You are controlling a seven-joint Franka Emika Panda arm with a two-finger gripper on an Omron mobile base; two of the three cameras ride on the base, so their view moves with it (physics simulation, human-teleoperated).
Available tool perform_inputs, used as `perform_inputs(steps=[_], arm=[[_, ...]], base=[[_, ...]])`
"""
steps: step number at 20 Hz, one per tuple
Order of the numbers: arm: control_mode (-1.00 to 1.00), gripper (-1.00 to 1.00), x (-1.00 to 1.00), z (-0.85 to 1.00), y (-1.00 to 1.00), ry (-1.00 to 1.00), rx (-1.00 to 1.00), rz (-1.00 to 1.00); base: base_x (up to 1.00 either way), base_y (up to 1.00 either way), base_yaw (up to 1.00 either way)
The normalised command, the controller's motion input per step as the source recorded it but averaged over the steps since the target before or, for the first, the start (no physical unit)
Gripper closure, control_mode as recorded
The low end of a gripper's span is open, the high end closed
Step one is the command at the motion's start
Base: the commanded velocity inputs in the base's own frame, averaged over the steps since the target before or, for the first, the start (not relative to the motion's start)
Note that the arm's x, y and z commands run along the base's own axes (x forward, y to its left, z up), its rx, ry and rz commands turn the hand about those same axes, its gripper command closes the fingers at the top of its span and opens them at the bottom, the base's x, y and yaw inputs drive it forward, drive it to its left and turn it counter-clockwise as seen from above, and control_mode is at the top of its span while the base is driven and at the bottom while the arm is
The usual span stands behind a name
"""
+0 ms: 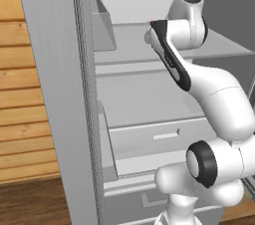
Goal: Take the strawberry from the fridge and place it on top of the pancake, located on the dining counter.
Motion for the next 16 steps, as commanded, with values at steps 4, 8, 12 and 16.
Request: perform_inputs(steps=[4, 8, 12, 16], arm=[[-1.00, 1.00, -0.68, -0.07, 0.00, -0.27, 0.00, -0.03], [-1.00, 1.00, -0.59, 0.00, 0.04, -0.39, 0.01, 0.00], [-1.00, 1.00, -0.78, 0.17, -0.04, -0.05, 0.15, 0.00], [-1.00, 1.00, -1.00, 0.39, 0.00, 0.03, 0.11, 0.00]], base=[[0.00, 0.00, 0.00], [0.00, 0.00, 0.00], [0.00, 0.00, 0.00], [0.00, 0.00, 0.00]])
